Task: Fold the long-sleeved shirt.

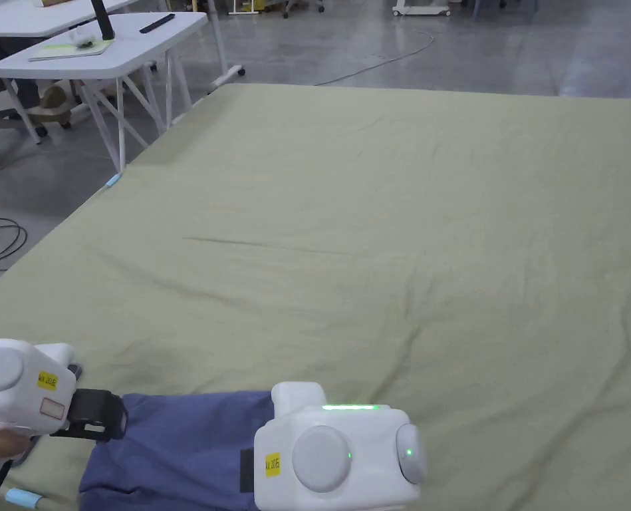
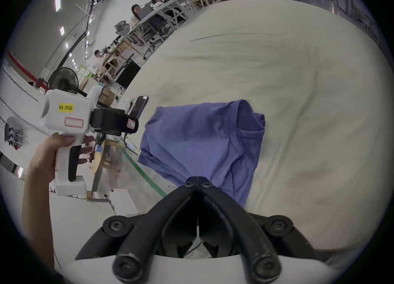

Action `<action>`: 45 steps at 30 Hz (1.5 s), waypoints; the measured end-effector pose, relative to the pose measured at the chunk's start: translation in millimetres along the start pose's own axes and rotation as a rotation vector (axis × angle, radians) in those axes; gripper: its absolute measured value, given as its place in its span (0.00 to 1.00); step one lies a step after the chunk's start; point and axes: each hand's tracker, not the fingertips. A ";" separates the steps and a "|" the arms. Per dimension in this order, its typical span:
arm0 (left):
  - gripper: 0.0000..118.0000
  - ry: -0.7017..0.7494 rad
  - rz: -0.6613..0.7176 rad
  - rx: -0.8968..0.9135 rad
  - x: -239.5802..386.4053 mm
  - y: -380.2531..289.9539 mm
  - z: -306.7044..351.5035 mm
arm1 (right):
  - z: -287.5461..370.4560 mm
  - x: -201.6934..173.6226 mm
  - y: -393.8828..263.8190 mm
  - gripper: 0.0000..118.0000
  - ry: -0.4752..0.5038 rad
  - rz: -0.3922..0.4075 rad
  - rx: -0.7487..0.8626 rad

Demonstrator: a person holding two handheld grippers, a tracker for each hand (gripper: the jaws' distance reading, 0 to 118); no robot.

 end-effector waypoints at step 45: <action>1.00 -0.303 -0.247 1.283 384.6 -113.8 354.4 | 490.5 144.1 -95.9 1.00 -0.699 -0.025 1.072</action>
